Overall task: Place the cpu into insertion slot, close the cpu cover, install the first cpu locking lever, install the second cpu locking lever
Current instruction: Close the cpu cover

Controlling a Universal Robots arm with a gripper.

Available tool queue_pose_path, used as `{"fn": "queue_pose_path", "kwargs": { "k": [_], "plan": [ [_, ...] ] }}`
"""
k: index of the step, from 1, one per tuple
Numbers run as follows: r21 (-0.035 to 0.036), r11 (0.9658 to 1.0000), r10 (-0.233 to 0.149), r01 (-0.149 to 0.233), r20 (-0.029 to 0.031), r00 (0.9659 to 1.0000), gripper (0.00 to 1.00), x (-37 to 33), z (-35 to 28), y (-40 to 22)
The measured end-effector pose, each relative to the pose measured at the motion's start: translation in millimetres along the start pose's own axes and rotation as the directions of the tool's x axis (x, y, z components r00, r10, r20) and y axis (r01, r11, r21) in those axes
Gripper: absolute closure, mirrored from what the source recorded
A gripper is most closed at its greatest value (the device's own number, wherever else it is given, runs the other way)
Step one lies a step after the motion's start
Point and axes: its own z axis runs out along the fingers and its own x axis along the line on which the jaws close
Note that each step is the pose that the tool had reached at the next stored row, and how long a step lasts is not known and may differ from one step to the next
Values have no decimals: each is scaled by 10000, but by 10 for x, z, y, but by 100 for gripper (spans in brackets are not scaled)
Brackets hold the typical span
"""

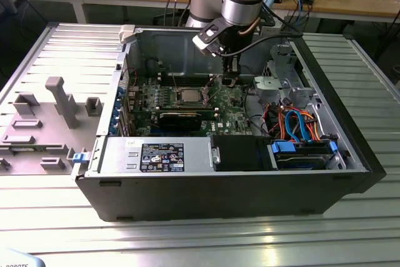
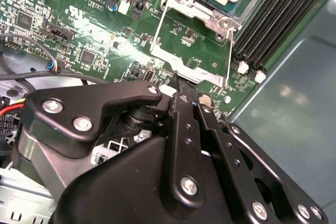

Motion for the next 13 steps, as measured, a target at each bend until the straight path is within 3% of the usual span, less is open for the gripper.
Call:
{"fn": "queue_pose_path", "kwargs": {
  "k": [13],
  "plan": [
    [3,10000,1,-1,-2,10000,89,-1,2,-26]
  ]
}}
